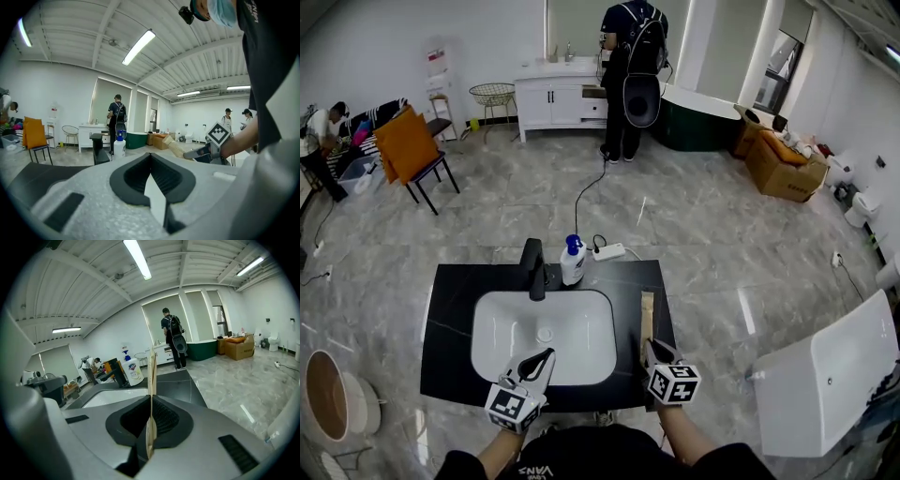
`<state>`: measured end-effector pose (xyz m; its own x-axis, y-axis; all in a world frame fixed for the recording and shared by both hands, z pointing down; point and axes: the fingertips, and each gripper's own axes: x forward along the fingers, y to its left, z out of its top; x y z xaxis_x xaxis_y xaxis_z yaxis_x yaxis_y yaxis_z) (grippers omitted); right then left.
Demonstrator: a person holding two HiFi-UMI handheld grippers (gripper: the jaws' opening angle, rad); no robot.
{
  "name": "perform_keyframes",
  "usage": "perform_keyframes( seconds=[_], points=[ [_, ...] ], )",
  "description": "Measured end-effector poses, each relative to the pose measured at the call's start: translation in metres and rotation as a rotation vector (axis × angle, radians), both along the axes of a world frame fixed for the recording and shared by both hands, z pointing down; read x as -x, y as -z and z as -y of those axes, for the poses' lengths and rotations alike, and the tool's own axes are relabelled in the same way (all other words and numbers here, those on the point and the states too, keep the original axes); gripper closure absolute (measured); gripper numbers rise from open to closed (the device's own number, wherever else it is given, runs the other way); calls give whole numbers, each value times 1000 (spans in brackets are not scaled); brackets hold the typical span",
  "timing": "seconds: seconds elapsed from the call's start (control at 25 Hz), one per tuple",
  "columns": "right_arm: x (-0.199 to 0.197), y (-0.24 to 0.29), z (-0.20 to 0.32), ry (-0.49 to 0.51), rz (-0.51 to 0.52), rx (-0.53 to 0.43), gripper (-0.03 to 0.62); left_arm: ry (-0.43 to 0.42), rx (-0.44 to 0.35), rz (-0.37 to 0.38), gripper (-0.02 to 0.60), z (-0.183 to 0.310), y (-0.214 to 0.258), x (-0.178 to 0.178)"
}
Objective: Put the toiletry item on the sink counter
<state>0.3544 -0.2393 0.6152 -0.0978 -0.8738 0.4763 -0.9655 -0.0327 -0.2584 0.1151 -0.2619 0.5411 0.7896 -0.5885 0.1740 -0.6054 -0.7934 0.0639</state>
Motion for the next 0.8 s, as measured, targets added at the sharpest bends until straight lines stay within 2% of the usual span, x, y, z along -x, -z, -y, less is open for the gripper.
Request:
perform_keyframes(
  seconds=[0.44,0.8],
  points=[
    [-11,-47,43,89,4,114,582,115,15,19,572,6,-13,4],
    [-10,-68,79,155,-23,157,582,195,36,23,572,6,-18,11]
  ],
)
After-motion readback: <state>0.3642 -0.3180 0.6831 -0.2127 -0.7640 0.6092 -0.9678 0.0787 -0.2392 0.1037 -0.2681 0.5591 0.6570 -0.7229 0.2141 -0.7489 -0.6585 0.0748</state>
